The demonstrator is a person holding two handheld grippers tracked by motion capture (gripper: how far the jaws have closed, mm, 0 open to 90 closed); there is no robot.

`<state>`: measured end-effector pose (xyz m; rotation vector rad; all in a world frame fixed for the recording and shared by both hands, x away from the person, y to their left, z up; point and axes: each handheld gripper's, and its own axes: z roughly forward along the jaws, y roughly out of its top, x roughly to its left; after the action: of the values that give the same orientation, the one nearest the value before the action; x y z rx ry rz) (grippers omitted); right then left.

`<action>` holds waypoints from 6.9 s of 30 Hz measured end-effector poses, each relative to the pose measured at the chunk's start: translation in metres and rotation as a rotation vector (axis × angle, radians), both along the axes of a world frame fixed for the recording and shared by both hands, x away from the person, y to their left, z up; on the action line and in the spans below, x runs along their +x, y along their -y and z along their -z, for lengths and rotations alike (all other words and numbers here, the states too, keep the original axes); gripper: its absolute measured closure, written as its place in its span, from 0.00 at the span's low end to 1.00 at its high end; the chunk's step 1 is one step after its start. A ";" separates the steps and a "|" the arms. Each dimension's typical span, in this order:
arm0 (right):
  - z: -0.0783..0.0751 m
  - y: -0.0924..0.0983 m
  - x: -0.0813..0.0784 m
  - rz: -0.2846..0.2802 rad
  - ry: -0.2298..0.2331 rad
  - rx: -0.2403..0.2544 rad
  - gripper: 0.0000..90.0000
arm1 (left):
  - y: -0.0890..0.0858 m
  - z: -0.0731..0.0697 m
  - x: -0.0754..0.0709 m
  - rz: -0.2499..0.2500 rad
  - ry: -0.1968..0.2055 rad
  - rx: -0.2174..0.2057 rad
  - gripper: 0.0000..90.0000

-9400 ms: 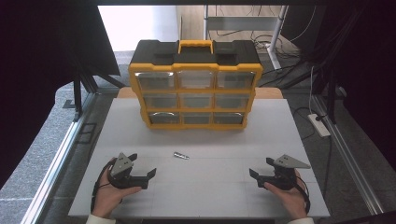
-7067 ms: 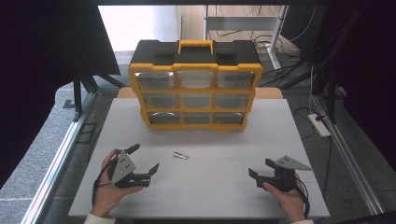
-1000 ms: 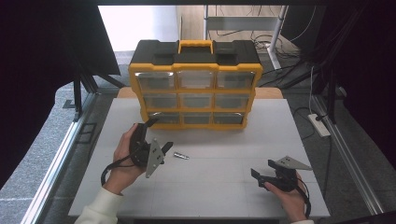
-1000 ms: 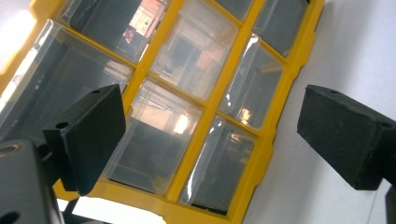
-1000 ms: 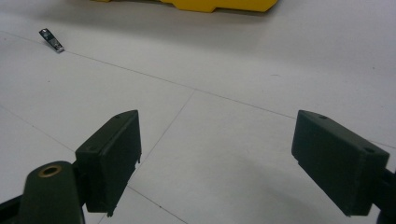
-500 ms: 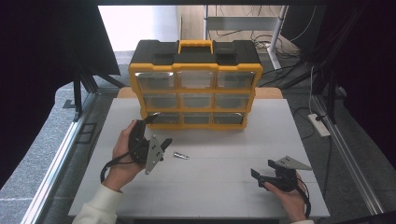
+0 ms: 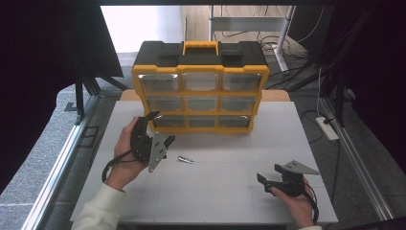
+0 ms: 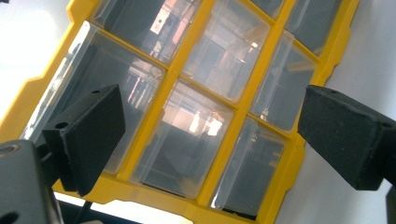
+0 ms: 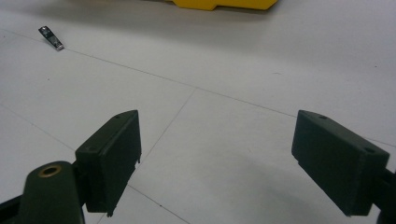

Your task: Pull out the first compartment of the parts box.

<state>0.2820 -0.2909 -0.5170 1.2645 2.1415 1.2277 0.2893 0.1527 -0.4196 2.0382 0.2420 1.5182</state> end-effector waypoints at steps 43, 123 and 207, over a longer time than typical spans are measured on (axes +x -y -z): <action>0.001 -0.001 0.000 0.000 -0.001 -0.005 0.17 | -0.006 -0.022 0.015 -0.032 0.046 0.025 0.09; 0.002 0.001 0.001 0.008 -0.008 -0.009 0.17 | -0.019 -0.048 0.047 -0.083 0.092 0.090 0.10; 0.002 0.003 0.002 0.021 -0.010 -0.010 0.18 | -0.017 -0.053 0.082 -0.143 0.105 0.144 0.15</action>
<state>0.2835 -0.2937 -0.5190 1.2890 2.1330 1.2036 0.3716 0.1695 -0.3661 2.0811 0.2469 1.7711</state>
